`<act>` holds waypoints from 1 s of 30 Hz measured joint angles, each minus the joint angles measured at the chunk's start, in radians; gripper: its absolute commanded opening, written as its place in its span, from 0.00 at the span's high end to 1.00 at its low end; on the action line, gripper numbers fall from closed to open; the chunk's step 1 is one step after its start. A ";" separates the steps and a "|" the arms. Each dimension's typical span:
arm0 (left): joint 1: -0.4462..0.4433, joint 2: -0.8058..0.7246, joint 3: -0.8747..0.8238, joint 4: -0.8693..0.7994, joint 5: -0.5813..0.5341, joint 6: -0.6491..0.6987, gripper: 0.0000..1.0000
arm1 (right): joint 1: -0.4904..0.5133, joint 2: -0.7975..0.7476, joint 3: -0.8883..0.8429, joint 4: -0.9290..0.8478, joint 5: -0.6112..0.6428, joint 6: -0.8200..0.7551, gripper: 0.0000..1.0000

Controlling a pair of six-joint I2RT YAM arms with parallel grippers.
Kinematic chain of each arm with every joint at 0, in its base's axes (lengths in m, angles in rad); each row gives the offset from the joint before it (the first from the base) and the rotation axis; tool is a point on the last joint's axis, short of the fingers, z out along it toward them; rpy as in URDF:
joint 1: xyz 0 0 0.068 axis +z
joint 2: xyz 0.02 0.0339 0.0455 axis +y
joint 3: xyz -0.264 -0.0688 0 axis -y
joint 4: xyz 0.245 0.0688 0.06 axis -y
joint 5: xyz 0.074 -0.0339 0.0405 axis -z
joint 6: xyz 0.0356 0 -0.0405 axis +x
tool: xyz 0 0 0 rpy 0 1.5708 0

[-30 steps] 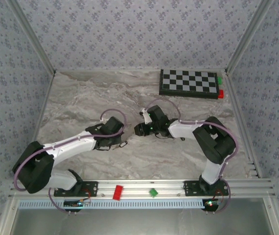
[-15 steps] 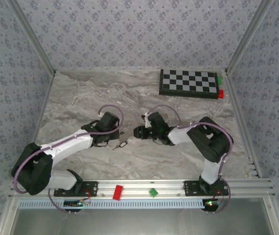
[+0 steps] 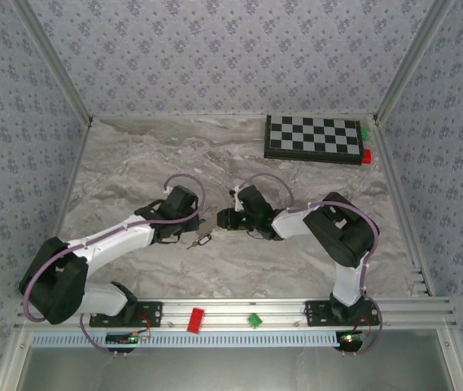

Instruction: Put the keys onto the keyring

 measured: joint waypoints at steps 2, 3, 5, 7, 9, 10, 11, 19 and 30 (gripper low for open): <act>0.000 -0.001 -0.003 0.000 0.000 0.000 0.71 | 0.012 0.000 0.011 -0.024 0.016 0.000 0.76; 0.000 -0.001 -0.006 0.002 0.000 0.000 0.70 | 0.019 0.000 0.016 -0.034 0.026 0.000 0.77; 0.000 -0.001 -0.011 0.001 0.000 0.000 0.70 | 0.027 0.000 0.019 -0.047 0.041 0.000 0.81; 0.000 -0.002 -0.016 0.001 0.000 0.000 0.70 | 0.034 0.000 0.021 -0.058 0.053 -0.002 0.90; 0.000 -0.003 -0.019 0.001 0.000 0.000 0.70 | 0.039 0.000 0.021 -0.069 0.064 -0.002 0.99; 0.000 -0.004 -0.020 0.001 0.000 0.000 0.70 | 0.040 0.000 0.021 -0.069 0.067 -0.004 1.00; 0.000 -0.005 -0.020 0.001 0.000 0.000 0.70 | 0.041 -0.002 0.021 -0.069 0.068 -0.003 1.00; 0.000 -0.053 -0.020 0.000 -0.008 0.008 0.70 | 0.034 -0.075 -0.006 -0.083 0.082 -0.041 1.00; 0.000 -0.183 -0.020 0.122 -0.054 0.074 0.62 | -0.028 -0.364 -0.009 -0.177 0.103 -0.283 1.00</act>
